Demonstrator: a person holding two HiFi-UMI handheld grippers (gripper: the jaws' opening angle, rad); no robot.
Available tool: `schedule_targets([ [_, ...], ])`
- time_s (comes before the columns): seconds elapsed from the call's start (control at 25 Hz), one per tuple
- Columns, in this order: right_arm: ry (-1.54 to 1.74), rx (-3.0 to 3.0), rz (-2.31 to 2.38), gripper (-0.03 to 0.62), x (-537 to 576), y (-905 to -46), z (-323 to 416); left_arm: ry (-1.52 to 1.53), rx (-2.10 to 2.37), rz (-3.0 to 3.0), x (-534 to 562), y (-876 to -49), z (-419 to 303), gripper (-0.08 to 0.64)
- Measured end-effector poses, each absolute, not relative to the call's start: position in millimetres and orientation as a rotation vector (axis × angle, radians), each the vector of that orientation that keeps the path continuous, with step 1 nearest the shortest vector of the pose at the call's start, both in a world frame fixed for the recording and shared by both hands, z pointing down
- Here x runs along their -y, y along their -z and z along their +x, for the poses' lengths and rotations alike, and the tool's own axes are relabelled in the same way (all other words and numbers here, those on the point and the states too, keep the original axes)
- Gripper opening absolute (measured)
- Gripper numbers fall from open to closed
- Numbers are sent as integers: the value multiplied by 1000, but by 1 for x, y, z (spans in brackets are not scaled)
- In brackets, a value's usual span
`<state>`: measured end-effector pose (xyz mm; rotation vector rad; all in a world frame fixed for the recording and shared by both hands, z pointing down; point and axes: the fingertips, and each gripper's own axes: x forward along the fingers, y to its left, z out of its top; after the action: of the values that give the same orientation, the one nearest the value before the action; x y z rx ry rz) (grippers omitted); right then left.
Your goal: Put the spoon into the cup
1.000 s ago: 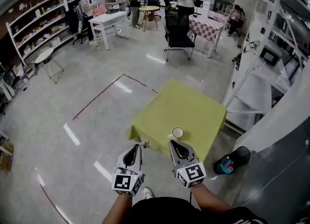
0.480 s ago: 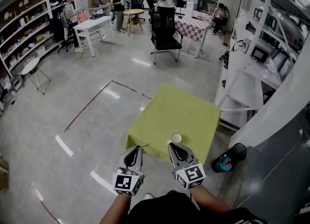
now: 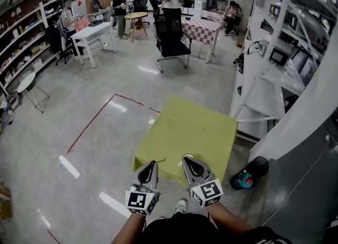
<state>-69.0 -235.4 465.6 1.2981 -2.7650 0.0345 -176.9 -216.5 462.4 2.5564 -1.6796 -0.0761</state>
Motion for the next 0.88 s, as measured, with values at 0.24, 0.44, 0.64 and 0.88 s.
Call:
schedule_targets([
  [0.24,-38,2767,1314,6,271,-468,-51,65,1663,2572,253,-464,-157,12],
  [0.44,-43,2768,1334,6,295,-471,-33,31,1645,2582,276,-470,-139,12],
  [0.64,-50,2764,1327,6,308,-480,-15,7,1607,2565,292,-482,-119,12],
  [0.88,-91,2747,1354,6,315,-490,2,-40,1567,2561,299,-492,-102,12],
])
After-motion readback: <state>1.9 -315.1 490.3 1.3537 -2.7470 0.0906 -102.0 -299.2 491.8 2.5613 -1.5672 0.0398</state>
